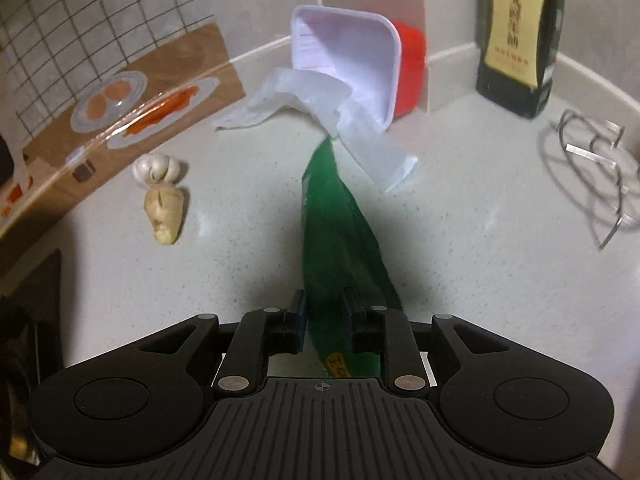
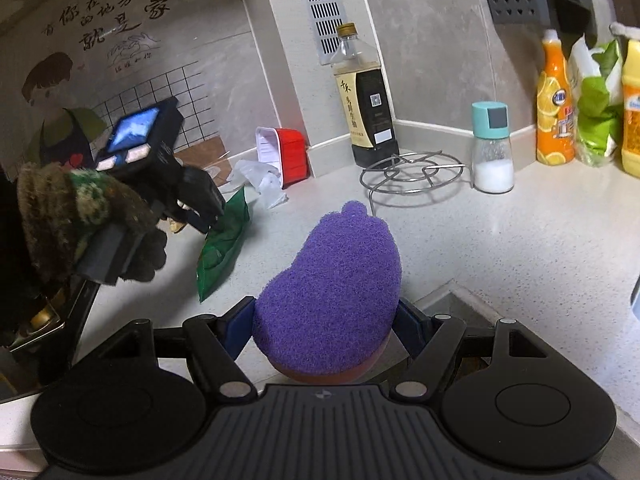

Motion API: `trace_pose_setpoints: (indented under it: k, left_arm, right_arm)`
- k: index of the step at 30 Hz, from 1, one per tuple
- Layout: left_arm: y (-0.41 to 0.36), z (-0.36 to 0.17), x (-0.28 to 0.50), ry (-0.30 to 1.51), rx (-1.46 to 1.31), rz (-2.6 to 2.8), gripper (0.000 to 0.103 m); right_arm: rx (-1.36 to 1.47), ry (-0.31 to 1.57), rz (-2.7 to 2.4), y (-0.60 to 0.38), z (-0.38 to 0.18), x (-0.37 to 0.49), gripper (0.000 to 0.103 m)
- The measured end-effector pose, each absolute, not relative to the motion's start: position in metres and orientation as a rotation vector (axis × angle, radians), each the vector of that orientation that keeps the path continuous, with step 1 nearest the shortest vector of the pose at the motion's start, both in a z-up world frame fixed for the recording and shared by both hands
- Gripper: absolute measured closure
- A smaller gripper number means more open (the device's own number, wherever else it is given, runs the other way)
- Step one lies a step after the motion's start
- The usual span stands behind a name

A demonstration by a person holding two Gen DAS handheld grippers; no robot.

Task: Collect trash
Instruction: 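Grasp the green wrapper with the left gripper while the right gripper holds the sponge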

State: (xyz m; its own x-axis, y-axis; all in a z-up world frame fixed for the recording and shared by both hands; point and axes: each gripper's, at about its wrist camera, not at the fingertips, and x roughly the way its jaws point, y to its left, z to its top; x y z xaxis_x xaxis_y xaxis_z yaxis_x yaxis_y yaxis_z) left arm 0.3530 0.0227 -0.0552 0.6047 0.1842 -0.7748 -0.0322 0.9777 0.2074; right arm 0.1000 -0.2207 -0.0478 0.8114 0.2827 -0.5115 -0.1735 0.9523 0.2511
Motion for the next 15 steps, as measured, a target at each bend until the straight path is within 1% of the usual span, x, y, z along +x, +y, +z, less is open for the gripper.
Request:
trace_pose_setpoints:
  k: [3,6,9,12,15]
  left_arm:
    - [0.016,-0.058,0.354,0.884,0.194,0.107,0.083]
    - [0.017,-0.059,0.358,0.878,0.149,0.100,0.083]
    - [0.026,-0.053,0.358,0.885,0.018,0.063,0.081]
    - [0.036,-0.036,0.345,0.819,-0.160,-0.025,0.081]
    - [0.030,-0.031,0.341,0.803,-0.195,-0.087,0.081]
  right_arm:
    - [0.198,0.594,0.259,-0.221,-0.055,0.104,0.030]
    - [0.189,0.619,0.266,-0.217,-0.060,0.107,0.030]
    - [0.186,0.636,0.279,-0.212,-0.062,0.109,0.029]
    - [0.167,0.634,0.291,-0.209,-0.062,0.107,0.029]
    - [0.169,0.662,0.287,-0.205,-0.065,0.110,0.029]
